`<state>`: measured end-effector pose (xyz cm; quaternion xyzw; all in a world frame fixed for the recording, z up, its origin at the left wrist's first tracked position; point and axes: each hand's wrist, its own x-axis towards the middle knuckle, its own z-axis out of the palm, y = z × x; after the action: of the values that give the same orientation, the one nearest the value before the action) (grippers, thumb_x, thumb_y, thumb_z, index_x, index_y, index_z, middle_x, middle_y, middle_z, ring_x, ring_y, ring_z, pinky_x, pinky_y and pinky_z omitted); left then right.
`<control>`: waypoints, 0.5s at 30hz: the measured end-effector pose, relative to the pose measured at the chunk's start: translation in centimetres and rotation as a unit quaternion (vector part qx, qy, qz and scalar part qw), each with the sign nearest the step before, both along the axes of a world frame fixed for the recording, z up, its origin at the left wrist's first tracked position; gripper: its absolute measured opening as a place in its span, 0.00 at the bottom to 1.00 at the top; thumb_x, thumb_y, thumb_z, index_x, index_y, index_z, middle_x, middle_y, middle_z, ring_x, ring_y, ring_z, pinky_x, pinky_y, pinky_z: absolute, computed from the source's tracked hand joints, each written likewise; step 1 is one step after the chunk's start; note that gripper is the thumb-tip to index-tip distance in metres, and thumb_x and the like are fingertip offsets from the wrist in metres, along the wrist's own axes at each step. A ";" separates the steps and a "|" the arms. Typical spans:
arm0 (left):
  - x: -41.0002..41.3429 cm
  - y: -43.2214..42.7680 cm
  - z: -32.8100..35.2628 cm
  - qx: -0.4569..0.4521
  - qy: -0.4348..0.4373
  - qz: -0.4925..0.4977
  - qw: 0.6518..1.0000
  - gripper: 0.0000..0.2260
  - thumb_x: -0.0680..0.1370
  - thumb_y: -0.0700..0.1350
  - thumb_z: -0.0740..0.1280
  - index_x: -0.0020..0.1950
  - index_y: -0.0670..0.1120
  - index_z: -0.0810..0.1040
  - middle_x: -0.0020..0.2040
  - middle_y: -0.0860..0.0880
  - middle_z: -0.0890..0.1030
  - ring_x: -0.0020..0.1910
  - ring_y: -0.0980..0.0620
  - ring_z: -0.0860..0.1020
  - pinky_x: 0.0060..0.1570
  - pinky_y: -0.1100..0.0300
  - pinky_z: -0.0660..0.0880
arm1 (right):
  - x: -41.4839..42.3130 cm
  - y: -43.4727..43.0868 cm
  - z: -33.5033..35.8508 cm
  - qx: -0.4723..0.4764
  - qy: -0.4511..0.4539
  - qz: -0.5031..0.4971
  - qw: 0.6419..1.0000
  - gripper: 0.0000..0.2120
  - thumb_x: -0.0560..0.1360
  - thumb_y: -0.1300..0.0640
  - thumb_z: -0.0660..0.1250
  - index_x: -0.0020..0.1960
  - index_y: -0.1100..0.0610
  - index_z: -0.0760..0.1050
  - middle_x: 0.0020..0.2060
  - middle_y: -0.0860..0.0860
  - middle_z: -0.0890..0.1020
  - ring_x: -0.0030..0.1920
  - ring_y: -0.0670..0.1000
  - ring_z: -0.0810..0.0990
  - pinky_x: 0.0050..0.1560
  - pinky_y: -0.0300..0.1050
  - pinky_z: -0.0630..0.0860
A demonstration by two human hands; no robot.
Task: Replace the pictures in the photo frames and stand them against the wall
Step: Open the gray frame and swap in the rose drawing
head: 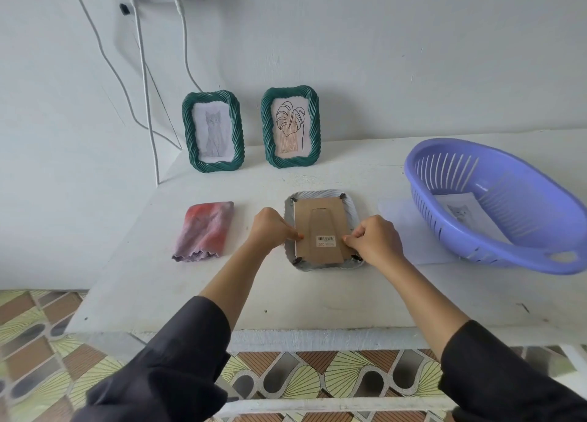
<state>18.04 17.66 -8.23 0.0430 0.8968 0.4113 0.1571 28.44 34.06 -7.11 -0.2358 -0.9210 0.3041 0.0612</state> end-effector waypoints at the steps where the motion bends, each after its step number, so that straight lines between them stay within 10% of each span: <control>1: 0.0 0.0 0.0 0.003 0.000 0.000 1.000 0.13 0.64 0.38 0.78 0.44 0.32 0.82 0.29 0.46 0.74 0.27 0.51 0.69 0.32 0.61 0.67 | 0.0 0.0 0.0 -0.001 0.004 -0.003 1.000 0.08 0.72 0.55 0.70 0.38 0.60 0.81 0.43 0.56 0.84 0.47 0.58 0.81 0.45 0.45 0.74; 10: 0.1 -0.2 0.1 0.014 0.008 -0.007 1.000 0.11 0.66 0.37 0.77 0.45 0.34 0.83 0.27 0.48 0.74 0.27 0.54 0.69 0.28 0.63 0.65 | 0.2 0.3 -0.5 -0.042 0.022 -0.009 0.999 0.14 0.72 0.55 0.69 0.38 0.66 0.80 0.39 0.60 0.84 0.44 0.60 0.81 0.40 0.44 0.73; 15: -0.1 -0.5 0.0 0.012 0.011 -0.019 1.000 0.10 0.65 0.37 0.77 0.45 0.36 0.84 0.28 0.48 0.77 0.29 0.53 0.74 0.43 0.55 0.76 | 0.2 1.4 -0.4 -0.107 0.033 -0.023 0.993 0.09 0.70 0.65 0.67 0.49 0.65 0.82 0.50 0.59 0.84 0.54 0.57 0.80 0.51 0.42 0.74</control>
<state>17.90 17.17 -8.26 0.0667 0.8924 0.4186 0.1549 28.64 35.46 -7.52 -0.2515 -0.8749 0.4073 0.0728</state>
